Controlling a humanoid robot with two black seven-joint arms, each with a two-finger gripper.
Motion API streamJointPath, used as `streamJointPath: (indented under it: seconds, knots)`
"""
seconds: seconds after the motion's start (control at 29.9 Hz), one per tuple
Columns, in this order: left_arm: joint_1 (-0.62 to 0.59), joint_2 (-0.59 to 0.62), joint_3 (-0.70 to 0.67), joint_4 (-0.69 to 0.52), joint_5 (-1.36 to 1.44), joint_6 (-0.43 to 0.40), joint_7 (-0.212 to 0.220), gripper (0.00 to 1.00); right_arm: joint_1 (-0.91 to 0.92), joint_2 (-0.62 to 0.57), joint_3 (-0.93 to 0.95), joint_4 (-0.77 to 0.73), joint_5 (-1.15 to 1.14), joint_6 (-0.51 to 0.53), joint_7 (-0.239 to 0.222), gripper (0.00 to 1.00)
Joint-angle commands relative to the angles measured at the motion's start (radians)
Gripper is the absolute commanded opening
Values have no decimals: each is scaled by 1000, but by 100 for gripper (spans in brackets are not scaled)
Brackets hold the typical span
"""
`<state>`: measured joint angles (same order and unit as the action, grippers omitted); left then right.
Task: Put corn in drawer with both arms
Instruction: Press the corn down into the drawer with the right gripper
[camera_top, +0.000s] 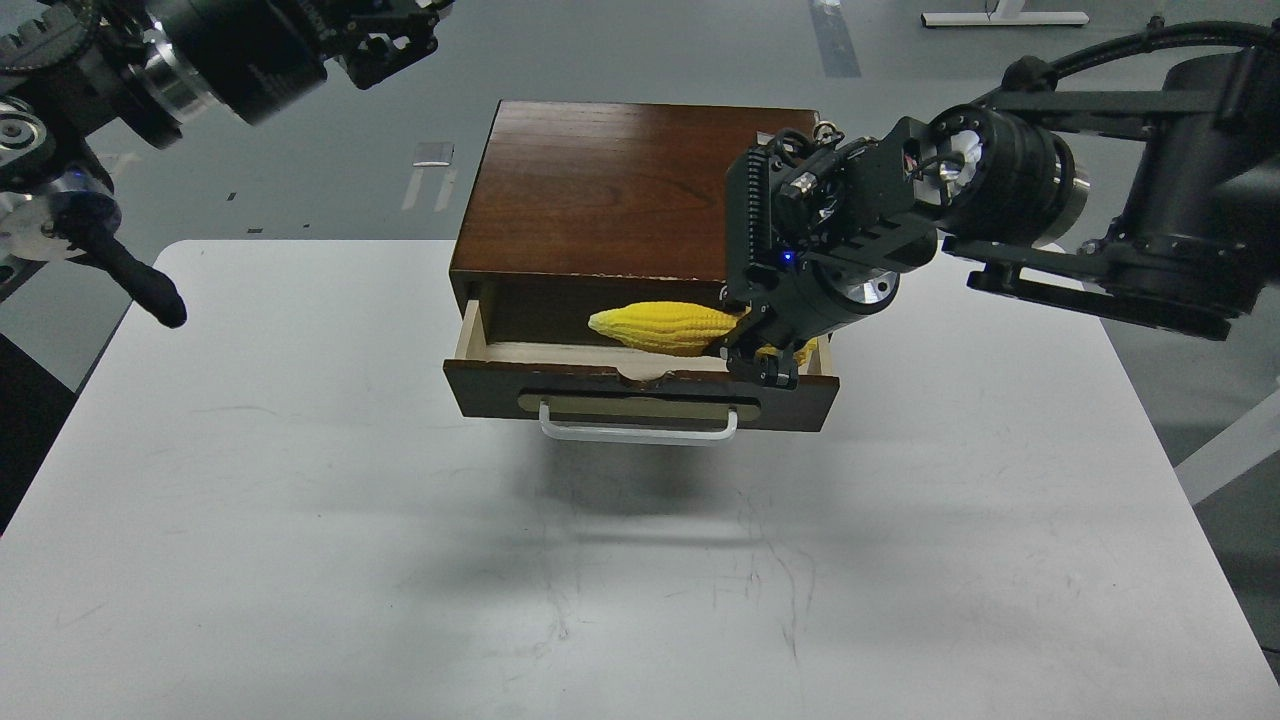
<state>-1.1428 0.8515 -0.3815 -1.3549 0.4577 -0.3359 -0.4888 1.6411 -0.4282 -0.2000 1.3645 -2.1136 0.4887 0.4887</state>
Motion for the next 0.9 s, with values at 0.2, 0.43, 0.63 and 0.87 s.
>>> streamJointPath:
  seconds: [0.2, 0.43, 0.63, 0.87]
  knots:
    - [2, 8, 0, -1, -1, -2, 0, 98, -12, 32, 2, -27, 1, 0, 0, 0]
    - [2, 9, 1, -1, -1, -2, 0, 98, -30, 32, 2, -27, 1, 0, 0, 18]
    - [2, 9, 0, -1, -1, -2, 0, 98, -30, 32, 5, -28, 1, 0, 0, 43]
    - [0, 9, 0, -1, -1, -2, 0, 98, -30, 32, 10, -27, 3, 0, 0, 61]
